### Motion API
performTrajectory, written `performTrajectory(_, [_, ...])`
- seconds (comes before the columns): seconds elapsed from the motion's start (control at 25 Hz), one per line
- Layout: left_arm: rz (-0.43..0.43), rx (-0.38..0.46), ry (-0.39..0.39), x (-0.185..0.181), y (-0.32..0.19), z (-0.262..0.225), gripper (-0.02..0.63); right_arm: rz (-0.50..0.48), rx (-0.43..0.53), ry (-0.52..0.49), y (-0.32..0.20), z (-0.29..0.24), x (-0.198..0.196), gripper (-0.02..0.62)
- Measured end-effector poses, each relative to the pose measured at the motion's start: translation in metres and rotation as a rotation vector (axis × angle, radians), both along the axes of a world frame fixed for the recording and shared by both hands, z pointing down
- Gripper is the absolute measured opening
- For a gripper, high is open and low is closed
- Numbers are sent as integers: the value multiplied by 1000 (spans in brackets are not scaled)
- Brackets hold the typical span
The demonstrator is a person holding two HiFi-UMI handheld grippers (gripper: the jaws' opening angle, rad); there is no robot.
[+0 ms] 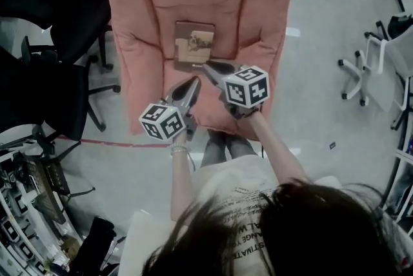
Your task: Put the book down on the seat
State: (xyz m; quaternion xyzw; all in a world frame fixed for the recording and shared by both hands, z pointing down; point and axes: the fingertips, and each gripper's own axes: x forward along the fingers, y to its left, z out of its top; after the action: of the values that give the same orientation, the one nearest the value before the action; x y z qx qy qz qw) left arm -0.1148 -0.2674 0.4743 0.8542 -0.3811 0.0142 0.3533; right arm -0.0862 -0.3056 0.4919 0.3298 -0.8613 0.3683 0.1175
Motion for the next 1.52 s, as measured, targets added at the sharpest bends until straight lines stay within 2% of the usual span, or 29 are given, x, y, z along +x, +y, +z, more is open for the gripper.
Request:
performTrajectory(0.44, [3,79,-12,3,4,-50,-5,2,87,-74,11,-58,11,3])
performTrajectory(0.72, [8,134,-33,12,10,-74,-5,-34,143,-101,15,-90,18,3])
performTrajectory(0.96, [-5,172,-43,6,9,-87,-5,-50,192,-121,16,-111,12,3])
performTrajectory(1.52, [-2,249,-64,-2,13,-109,-5,-108,281,-105,21,-137,1,3])
